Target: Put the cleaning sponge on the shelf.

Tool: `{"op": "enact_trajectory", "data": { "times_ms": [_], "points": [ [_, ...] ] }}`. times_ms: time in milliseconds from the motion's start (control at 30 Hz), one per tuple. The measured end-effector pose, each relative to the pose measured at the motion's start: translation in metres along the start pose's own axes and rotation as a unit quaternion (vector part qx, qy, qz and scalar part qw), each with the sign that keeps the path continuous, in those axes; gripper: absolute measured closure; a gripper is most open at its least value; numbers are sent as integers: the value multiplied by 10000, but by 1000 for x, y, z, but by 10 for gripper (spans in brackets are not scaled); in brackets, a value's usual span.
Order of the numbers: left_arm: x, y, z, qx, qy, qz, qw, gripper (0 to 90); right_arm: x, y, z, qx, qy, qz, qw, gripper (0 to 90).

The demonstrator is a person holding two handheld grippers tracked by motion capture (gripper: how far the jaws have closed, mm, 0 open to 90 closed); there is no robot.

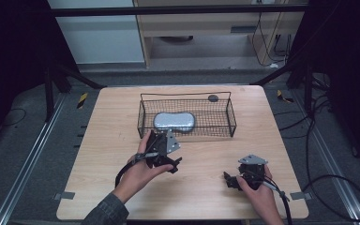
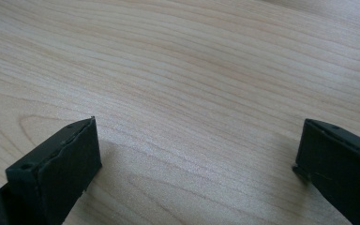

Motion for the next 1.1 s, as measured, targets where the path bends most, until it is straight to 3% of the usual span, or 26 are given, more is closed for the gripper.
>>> {"op": "enact_trajectory", "data": {
  "times_ms": [400, 567, 833, 1033, 1100],
  "points": [
    [49, 1, -18, -30, -600, -213, 9980, 34, 0, 0, 0, 3, 4, -1, 10000, 4],
    [75, 0, -32, -173, -953, -334, 9947, 36, 0, 0, 0, 0, 7, 0, 10000, 4],
    [104, -1, -52, -366, -1130, -588, 9912, 39, 1, -1, -1, -15, 12, -2, 10000, 4],
    [130, -4, -73, -550, -1412, -763, 9855, 39, 1, -1, -1, -11, 17, 0, 10000, 4],
    [134, -4, -76, -594, -1438, -792, 9846, 39, 1, -1, -1, -2, 14, 7, 10000, 4]
  ]
}}
Point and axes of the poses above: each handheld gripper's, and its own axes: y roughly forward along the jaws, x roughly out of its underside, z roughly to its right, the point moved 1 cm from there along y, roughly forward along the jaws, and after that the axes turned 1 degree about -y, right-handed, at the moved point
